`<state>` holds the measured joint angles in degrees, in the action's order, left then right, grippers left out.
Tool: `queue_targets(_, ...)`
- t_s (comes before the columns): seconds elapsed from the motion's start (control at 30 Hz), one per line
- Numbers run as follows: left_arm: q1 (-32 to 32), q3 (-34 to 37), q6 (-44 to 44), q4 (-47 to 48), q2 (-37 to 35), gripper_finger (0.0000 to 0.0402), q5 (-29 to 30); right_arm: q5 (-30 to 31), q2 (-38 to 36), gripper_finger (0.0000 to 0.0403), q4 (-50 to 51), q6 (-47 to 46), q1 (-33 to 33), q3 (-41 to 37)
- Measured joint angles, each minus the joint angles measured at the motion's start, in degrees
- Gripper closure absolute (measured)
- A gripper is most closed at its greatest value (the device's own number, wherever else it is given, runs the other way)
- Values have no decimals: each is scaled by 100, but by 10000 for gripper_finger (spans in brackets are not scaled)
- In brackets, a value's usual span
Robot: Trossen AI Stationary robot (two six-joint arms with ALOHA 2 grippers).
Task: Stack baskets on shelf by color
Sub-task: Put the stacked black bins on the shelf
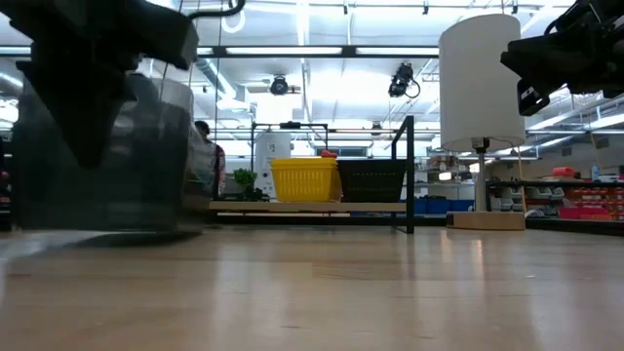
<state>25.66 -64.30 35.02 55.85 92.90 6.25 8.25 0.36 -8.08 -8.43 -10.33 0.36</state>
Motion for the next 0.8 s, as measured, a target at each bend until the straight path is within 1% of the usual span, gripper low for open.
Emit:
queue_targets(0.37,-417,-652,-1055,819,-33,387,225,0,-2,324,-3,0,0,0)
queue_targets(0.5,-624,-909,-1443,1226,-33,387,469,0,-1,324,0,0,0,0)
queue_targets(0.67,-1008,-1147,-1978,1631,-33,387,780,0,0,324,0,0,0,0)
queue_targets(0.8,-1444,-1155,-2550,1737,-33,387,927,-1,0,324,0,0,0,0)
